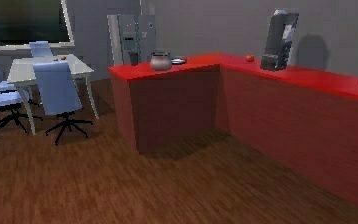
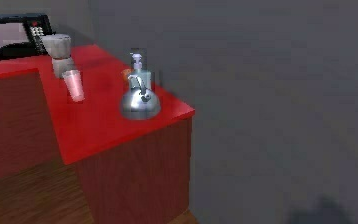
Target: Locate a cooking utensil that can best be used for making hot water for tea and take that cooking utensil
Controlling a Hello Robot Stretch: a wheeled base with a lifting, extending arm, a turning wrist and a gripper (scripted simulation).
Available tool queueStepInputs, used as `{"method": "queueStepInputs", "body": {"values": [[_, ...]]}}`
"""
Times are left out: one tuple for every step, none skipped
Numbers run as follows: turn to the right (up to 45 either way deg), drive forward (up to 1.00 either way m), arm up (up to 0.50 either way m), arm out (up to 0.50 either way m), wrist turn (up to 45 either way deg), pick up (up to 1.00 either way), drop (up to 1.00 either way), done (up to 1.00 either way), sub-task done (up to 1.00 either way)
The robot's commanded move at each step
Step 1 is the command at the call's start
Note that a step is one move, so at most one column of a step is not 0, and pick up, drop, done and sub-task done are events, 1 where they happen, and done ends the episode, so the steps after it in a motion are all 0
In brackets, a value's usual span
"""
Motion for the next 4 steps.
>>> {"method": "queueStepInputs", "body": {"values": [[0.0, 0.00, 0.38, 0.00, 0.0, 0.00, 0.00, 0.00, 0.00], [0.0, 0.00, 0.00, 0.50, 0.0, 0.00, 0.00, 0.00, 0.00], [0.0, 0.00, 0.00, 0.00, 45.0, 0.00, 0.00, 0.00, 0.00], [0.0, 0.00, 0.00, 0.00, 45.0, 0.00, 0.00, 0.00, 0.00]]}}
